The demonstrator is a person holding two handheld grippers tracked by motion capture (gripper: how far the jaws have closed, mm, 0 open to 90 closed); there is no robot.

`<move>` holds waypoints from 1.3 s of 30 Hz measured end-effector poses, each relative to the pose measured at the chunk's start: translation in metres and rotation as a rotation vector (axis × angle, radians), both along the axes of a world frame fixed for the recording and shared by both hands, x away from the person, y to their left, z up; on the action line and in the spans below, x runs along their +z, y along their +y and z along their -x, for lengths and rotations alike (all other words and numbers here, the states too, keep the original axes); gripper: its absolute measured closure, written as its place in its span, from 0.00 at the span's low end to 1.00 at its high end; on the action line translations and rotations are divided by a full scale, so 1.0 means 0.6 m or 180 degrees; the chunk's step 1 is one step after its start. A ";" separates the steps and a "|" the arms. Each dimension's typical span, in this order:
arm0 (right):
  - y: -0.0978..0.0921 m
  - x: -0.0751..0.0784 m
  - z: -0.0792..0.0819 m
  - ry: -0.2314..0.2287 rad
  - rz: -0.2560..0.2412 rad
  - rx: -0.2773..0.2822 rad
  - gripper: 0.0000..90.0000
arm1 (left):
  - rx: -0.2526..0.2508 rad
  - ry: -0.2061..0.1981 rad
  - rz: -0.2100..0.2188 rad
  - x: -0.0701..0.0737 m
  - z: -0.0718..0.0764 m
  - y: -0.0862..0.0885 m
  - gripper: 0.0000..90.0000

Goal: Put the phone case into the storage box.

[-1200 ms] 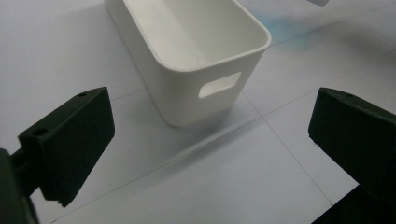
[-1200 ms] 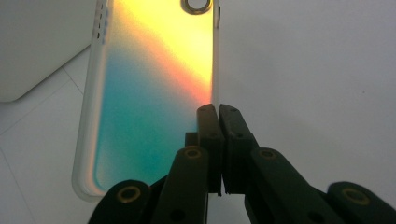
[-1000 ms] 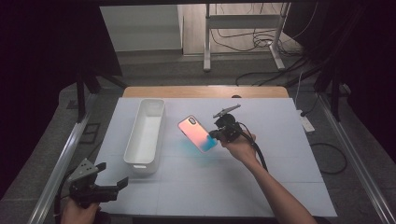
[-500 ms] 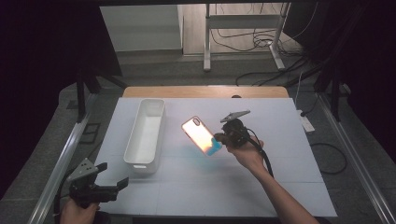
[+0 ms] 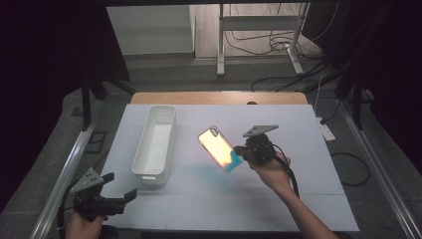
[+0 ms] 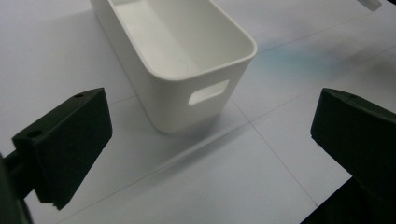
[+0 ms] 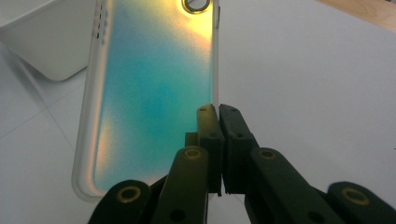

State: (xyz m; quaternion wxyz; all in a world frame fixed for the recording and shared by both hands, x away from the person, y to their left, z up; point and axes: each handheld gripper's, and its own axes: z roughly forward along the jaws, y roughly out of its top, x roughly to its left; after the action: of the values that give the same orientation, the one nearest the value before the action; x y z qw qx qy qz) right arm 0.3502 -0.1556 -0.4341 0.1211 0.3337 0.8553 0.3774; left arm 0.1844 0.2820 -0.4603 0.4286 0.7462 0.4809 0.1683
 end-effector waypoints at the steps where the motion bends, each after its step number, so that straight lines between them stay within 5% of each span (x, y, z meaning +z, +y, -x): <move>1: -0.002 0.001 0.004 -0.0018 -0.0004 0.0000 0.98 | -0.0002 -0.0001 0.0021 0.002 0.000 0.000 0.00; 6: -0.011 0.004 0.021 -0.0032 -0.0008 0.0003 0.98 | -0.0054 0.0031 0.0212 0.006 -0.005 -0.004 0.00; 13: -0.017 0.008 0.035 -0.0056 -0.0034 0.0009 0.98 | -0.0184 -0.0012 0.0178 0.013 -0.014 -0.017 0.00; 19: -0.018 0.011 0.040 -0.0106 -0.0049 0.0023 0.98 | -0.0338 0.0006 0.0363 0.026 -0.031 -0.035 0.00; 25: -0.020 0.013 0.045 -0.0144 -0.0062 0.0016 0.98 | -0.0427 0.0031 0.0281 0.032 -0.044 -0.048 0.00; 39: -0.025 0.020 0.052 -0.0201 -0.0063 0.0002 0.98 | -0.0657 0.0112 0.0479 0.039 -0.094 -0.093 0.00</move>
State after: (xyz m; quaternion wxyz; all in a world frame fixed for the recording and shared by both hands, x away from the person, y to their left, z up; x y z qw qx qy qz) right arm 0.3192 -0.1707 -0.4222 0.1446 0.3225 0.8474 0.3963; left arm 0.2406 0.2259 -0.4369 0.4899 0.7603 0.4202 0.0736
